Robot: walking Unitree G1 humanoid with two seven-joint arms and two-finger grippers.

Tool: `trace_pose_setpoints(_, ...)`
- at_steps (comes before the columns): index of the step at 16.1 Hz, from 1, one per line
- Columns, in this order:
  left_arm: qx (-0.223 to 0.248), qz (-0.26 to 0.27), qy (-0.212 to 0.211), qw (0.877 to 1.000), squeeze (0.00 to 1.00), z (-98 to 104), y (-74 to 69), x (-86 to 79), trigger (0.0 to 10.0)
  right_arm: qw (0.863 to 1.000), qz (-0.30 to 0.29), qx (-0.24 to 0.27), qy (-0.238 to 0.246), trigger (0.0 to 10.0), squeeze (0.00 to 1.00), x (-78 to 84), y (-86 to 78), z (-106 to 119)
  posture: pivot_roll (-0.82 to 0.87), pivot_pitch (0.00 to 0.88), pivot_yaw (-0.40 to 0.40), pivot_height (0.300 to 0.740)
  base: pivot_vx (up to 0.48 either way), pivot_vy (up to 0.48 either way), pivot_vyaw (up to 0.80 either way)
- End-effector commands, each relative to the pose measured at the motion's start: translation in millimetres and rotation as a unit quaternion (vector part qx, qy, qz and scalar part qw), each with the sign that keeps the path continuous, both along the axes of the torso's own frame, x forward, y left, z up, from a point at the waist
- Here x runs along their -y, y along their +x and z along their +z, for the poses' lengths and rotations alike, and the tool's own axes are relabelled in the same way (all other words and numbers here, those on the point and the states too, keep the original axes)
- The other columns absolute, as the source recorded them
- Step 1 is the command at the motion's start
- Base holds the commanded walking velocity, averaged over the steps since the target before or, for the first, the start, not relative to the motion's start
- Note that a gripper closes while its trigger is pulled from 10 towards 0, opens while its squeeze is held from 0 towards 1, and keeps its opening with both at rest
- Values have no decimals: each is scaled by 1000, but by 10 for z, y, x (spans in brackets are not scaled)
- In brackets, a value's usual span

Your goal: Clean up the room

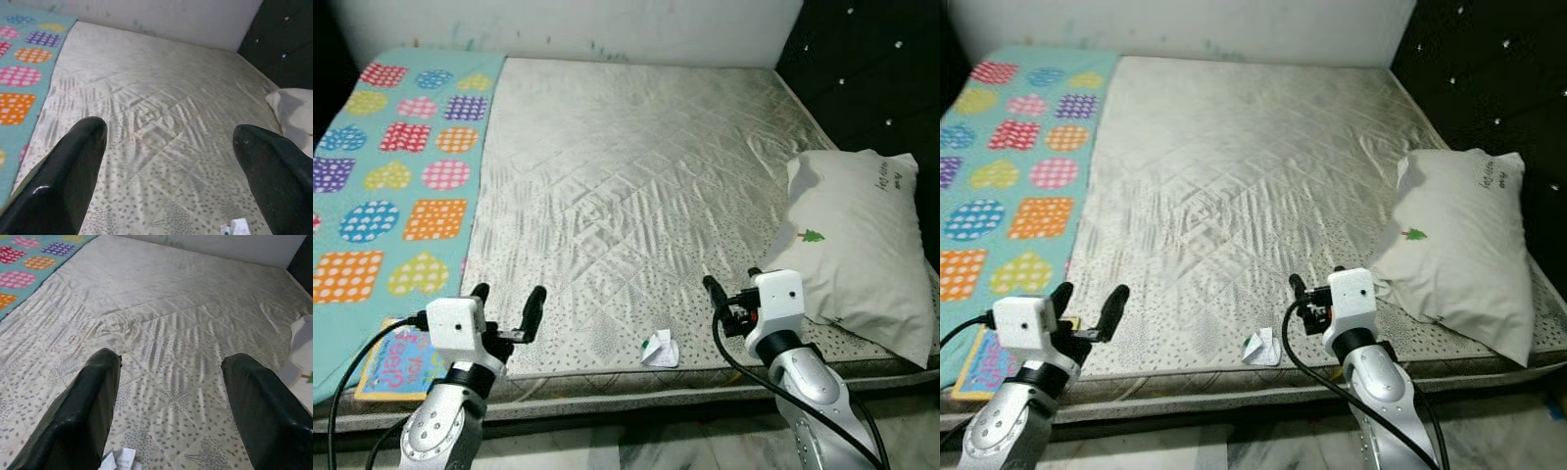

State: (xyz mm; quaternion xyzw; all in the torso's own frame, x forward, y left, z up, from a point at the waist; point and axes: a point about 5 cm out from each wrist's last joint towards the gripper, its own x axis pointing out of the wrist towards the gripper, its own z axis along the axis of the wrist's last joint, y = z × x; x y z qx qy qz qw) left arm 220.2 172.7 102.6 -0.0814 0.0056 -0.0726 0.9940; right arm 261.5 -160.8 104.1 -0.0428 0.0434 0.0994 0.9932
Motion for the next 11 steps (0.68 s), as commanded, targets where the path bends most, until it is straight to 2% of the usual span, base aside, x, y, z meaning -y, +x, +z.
trace_pose_setpoints(1,-6,-3,3,1000,0,-18,-10,24,10000,1000,-6,-8,-5,10000,0,48,-20,-35,-17,128,-64,740,0,0,-419)
trace_pose_setpoints(4,-7,-1,3,1000,0,-19,-12,24,10000,1000,-5,-9,-5,10000,0,52,-20,-41,-16,127,-65,740,0,0,-696)
trace_pose_setpoints(11,-6,5,4,1000,0,-12,-11,14,10000,1000,15,-8,5,10000,0,-1,-28,-30,-13,136,-67,740,0,0,0)
